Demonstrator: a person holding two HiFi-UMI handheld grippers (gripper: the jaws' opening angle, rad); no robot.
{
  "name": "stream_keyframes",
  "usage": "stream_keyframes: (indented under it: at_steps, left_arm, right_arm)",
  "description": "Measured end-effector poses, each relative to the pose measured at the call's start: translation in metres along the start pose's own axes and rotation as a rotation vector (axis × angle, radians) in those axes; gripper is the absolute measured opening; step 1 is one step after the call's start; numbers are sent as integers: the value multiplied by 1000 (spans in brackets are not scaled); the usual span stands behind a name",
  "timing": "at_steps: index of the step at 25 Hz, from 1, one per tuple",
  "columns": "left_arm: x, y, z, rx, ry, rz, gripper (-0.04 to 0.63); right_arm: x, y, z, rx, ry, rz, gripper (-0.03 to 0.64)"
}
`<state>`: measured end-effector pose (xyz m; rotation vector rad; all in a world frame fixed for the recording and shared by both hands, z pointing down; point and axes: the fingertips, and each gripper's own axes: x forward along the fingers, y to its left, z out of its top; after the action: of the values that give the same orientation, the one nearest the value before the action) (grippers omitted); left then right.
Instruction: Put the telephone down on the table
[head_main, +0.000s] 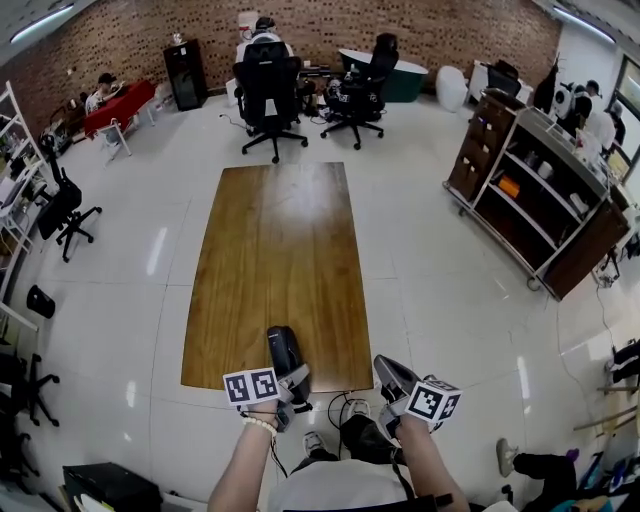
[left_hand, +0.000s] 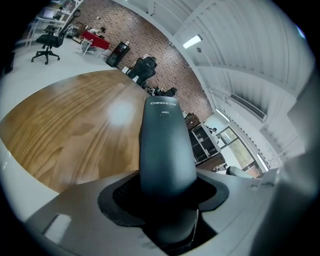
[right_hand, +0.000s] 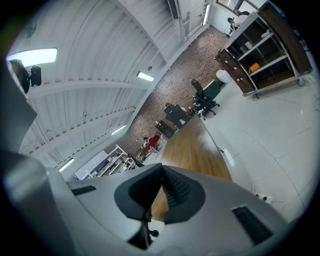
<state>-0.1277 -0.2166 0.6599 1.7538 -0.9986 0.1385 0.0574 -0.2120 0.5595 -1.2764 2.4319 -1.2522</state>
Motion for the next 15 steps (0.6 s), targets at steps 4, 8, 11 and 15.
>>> stream_keyframes:
  at_steps: [4,8,11,15]
  left_arm:
    - [24,18,9,59,26,103,281]
    - [46,38,14,81,68,180,281]
    - [68,50,17,74,99,224,281]
    - [91,72,22,81,147,303,281]
  right_arm:
    - [20,-3,14,-9,24,28,2]
    - [42,-7,20,-9,69,59,2]
    - [57,-17,24,11,103,77,2]
    - [71,-28,24,34,136,94,2]
